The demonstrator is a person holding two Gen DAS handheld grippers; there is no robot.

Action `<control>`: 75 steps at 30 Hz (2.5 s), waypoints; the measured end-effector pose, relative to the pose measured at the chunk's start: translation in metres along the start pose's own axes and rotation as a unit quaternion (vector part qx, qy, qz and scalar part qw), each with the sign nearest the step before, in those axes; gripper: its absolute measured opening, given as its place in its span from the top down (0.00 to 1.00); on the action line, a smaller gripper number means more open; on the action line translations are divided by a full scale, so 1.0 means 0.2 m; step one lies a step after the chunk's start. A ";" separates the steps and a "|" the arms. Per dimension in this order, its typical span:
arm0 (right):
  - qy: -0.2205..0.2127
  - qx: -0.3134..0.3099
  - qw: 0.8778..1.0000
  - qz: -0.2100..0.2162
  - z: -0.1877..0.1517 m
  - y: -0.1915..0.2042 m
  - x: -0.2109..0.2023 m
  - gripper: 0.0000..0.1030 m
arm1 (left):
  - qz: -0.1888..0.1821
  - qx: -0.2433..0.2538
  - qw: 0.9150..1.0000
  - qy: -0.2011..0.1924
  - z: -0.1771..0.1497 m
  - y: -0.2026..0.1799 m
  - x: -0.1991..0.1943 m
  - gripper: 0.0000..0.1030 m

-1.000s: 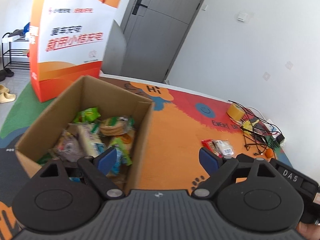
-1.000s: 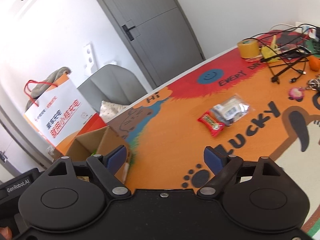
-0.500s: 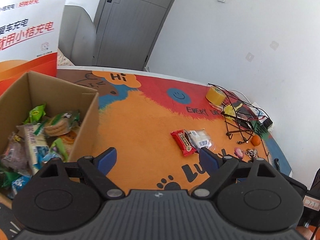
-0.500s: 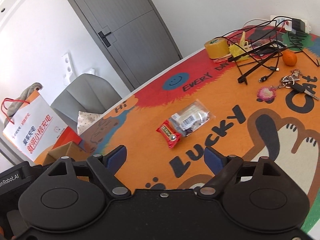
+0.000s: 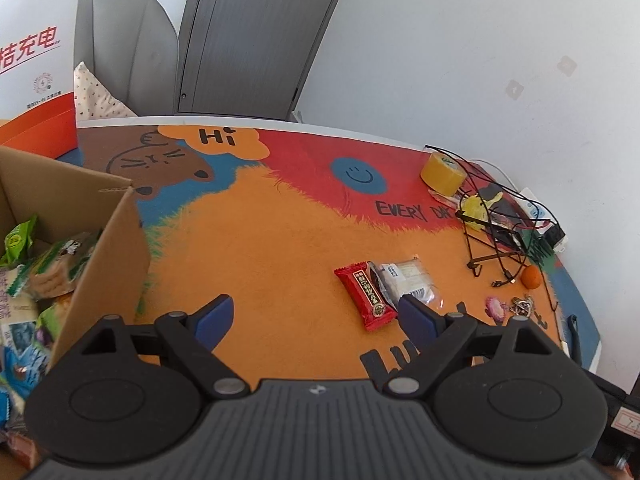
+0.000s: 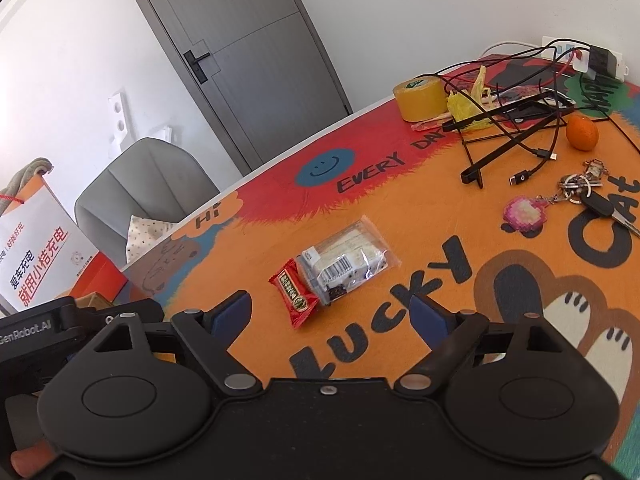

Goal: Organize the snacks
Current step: 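Move both tools back over the last two snacks, then grasp the white bread bag with the right gripper while the left grasps the red candy bar, then carry both snacks into the cardboard box and open both grippers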

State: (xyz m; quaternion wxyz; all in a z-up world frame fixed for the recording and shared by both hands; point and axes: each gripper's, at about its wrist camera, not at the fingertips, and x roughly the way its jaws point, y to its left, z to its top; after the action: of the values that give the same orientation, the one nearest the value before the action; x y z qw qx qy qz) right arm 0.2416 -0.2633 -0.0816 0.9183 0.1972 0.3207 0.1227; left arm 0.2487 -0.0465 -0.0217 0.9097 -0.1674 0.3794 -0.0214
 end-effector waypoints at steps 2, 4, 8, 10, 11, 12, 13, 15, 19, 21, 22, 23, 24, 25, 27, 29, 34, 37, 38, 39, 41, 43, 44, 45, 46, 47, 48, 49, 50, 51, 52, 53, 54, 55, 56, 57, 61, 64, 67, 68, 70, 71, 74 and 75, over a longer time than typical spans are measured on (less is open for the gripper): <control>0.003 -0.004 1.000 0.001 0.02 -0.02 0.03 0.16 | 0.001 -0.003 1.000 0.009 0.02 -0.02 0.06 0.16; 0.005 -0.008 1.000 -0.001 0.03 -0.04 0.06 0.16 | -0.001 -0.010 1.000 0.021 0.03 -0.03 0.12 0.17; 0.009 -0.024 1.000 -0.003 0.06 -0.06 0.13 0.17 | 0.004 -0.008 0.999 0.031 0.05 -0.07 0.22 0.21; 0.015 -0.027 1.000 0.000 0.07 -0.08 0.17 0.18 | 0.005 -0.014 0.999 0.040 0.05 -0.07 0.27 0.27; 0.019 -0.027 0.999 0.002 0.08 -0.08 0.18 0.18 | 0.005 -0.017 0.999 0.045 0.05 -0.08 0.30 0.29; 0.022 -0.027 0.999 0.004 0.08 -0.09 0.20 0.18 | 0.005 -0.019 0.999 0.048 0.05 -0.08 0.32 0.30; 0.026 -0.028 0.999 0.007 0.09 -0.09 0.22 0.18 | 0.003 -0.020 0.999 0.049 0.05 -0.08 0.34 0.31; 0.029 -0.035 0.999 0.008 0.10 -0.09 0.25 0.18 | 0.003 -0.025 0.998 0.052 0.06 -0.08 0.37 0.33; 0.038 -0.048 0.998 0.002 0.12 -0.09 0.32 0.18 | 0.008 -0.037 0.998 0.059 0.08 -0.07 0.44 0.40; 0.045 -0.050 0.998 0.004 0.13 -0.09 0.36 0.18 | 0.013 -0.042 0.997 0.060 0.09 -0.06 0.46 0.40; 0.048 -0.052 0.997 0.006 0.13 -0.09 0.37 0.18 | 0.016 -0.044 0.997 0.059 0.09 -0.06 0.47 0.40; 0.050 -0.056 0.997 0.006 0.13 -0.08 0.39 0.18 | 0.019 -0.046 0.997 0.058 0.10 -0.05 0.47 0.40; 0.050 -0.062 0.997 0.005 0.13 -0.06 0.41 0.18 | 0.023 -0.048 0.997 0.057 0.10 -0.04 0.47 0.41; 0.051 -0.067 0.996 0.004 0.14 -0.05 0.42 0.18 | 0.026 -0.050 0.997 0.057 0.11 -0.04 0.47 0.41; 0.058 -0.077 0.995 0.003 0.13 -0.03 0.47 0.22 | 0.024 -0.055 0.997 0.057 0.12 -0.03 0.48 0.41; 0.050 -0.100 0.994 -0.011 0.12 -0.01 0.48 0.31 | 0.027 -0.056 0.997 0.055 0.12 -0.03 0.48 0.41; 0.046 -0.081 0.996 -0.001 0.13 -0.06 0.45 0.42 | 0.019 -0.052 0.997 0.062 0.12 -0.08 0.52 0.41; 0.043 -0.070 0.997 -0.009 0.13 -0.12 0.41 0.42 | 0.027 -0.039 0.997 0.066 0.11 -0.13 0.56 0.40; 0.042 -0.067 0.997 -0.010 0.12 -0.14 0.40 0.42 | 0.026 -0.040 0.997 0.068 0.10 -0.14 0.57 0.40; 0.041 -0.064 0.997 -0.011 0.12 -0.15 0.38 0.42 | 0.025 -0.042 0.996 0.069 0.10 -0.15 0.58 0.40; 0.039 -0.058 0.997 -0.014 0.11 -0.18 0.35 0.42 | 0.030 -0.034 0.996 0.071 0.08 -0.18 0.59 0.40; 0.036 -0.050 0.998 -0.016 0.10 -0.22 0.33 0.42 | 0.029 -0.027 0.997 0.072 0.07 -0.21 0.60 0.40; 0.035 -0.046 0.998 -0.017 0.10 -0.23 0.31 0.42 | 0.028 -0.022 0.997 0.073 0.06 -0.23 0.60 0.40; 0.035 -0.044 0.998 -0.017 0.10 -0.24 0.31 0.42 | 0.028 -0.016 0.997 0.072 0.05 -0.25 0.60 0.40; 0.034 -0.041 0.998 -0.018 0.10 -0.26 0.30 0.42 | 0.031 -0.009 0.997 0.068 0.05 -0.26 0.60 0.40; 0.033 -0.038 0.999 -0.019 0.09 -0.27 0.29 0.42 | 0.036 -0.001 0.997 0.064 0.04 -0.28 0.61 0.40; 0.031 -0.036 0.999 -0.019 0.09 -0.28 0.28 0.42 | 0.041 0.004 0.997 0.059 0.03 -0.29 0.61 0.40; 0.029 -0.034 0.999 -0.019 0.08 -0.28 0.27 0.42 | 0.045 0.008 0.997 0.056 0.02 -0.29 0.61 0.40; 0.027 -0.033 0.999 -0.020 0.08 -0.29 0.27 0.42 | 0.048 0.012 0.997 0.053 0.01 -0.30 0.61 0.41; 0.025 -0.034 0.999 -0.020 0.07 -0.29 0.26 0.42 | 0.051 0.015 0.997 0.051 0.01 -0.30 0.61 0.41; 0.024 -0.034 0.999 -0.019 0.06 -0.29 0.25 0.42 | 0.054 0.020 0.997 0.050 0.00 -0.31 0.60 0.47; 0.023 -0.032 0.999 -0.018 0.06 -0.29 0.25 0.42 | 0.063 0.026 0.996 0.049 0.00 -0.32 0.60 0.53; 0.021 -0.030 0.999 -0.017 0.05 -0.30 0.24 0.42 | 0.065 0.031 0.996 0.050 0.00 -0.32 0.60 0.69; 0.019 -0.029 0.999 -0.016 0.05 -0.30 0.24 0.42 | 0.060 0.030 0.996 0.054 0.00 -0.31 0.60 0.83; 0.017 -0.027 0.999 -0.015 0.05 -0.30 0.24 0.42 | 0.054 0.026 0.997 0.057 0.00 -0.30 0.59 0.82; 0.015 -0.026 0.999 -0.016 0.04 -0.30 0.23 0.42 | 0.050 0.022 0.997 0.059 0.00 -0.29 0.59 0.83; 0.007 -0.022 1.000 -0.015 0.03 -0.29 0.23 0.43 | 0.051 0.025 0.997 0.047 -0.02 -0.27 0.53 0.83; 0.000 -0.017 1.000 -0.009 0.01 -0.27 0.22 0.44 | 0.048 0.025 0.998 0.040 -0.04 -0.25 0.48 0.83; -0.011 -0.011 1.000 -0.002 0.00 -0.25 0.20 0.45 | 0.049 0.020 0.998 0.034 -0.04 -0.22 0.43 0.83; -0.015 -0.009 1.000 0.000 0.00 -0.24 0.19 0.45 | 0.048 0.019 0.998 0.032 -0.04 -0.21 0.41 0.83; -0.021 -0.010 1.000 0.003 0.00 -0.21 0.17 0.45 | 0.043 0.019 0.999 0.024 -0.04 -0.19 0.36 0.83; -0.024 -0.011 1.000 0.004 0.00 -0.20 0.16 0.45 | 0.042 0.019 0.999 0.019 -0.04 -0.18 0.33 0.83; -0.034 -0.013 0.999 0.007 0.00 -0.15 0.14 0.45 | 0.038 0.017 0.999 0.008 -0.03 -0.15 0.25 0.83; -0.037 -0.013 0.999 0.008 0.00 -0.13 0.13 0.45 | 0.037 0.016 0.999 0.005 -0.02 -0.13 0.23 0.83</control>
State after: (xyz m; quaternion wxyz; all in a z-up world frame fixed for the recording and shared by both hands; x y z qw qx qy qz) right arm 0.2639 -0.2769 -0.1067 0.9311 0.1922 0.2830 0.1269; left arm 0.2801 -0.0805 -0.0475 0.9104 -0.1388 0.3896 0.0058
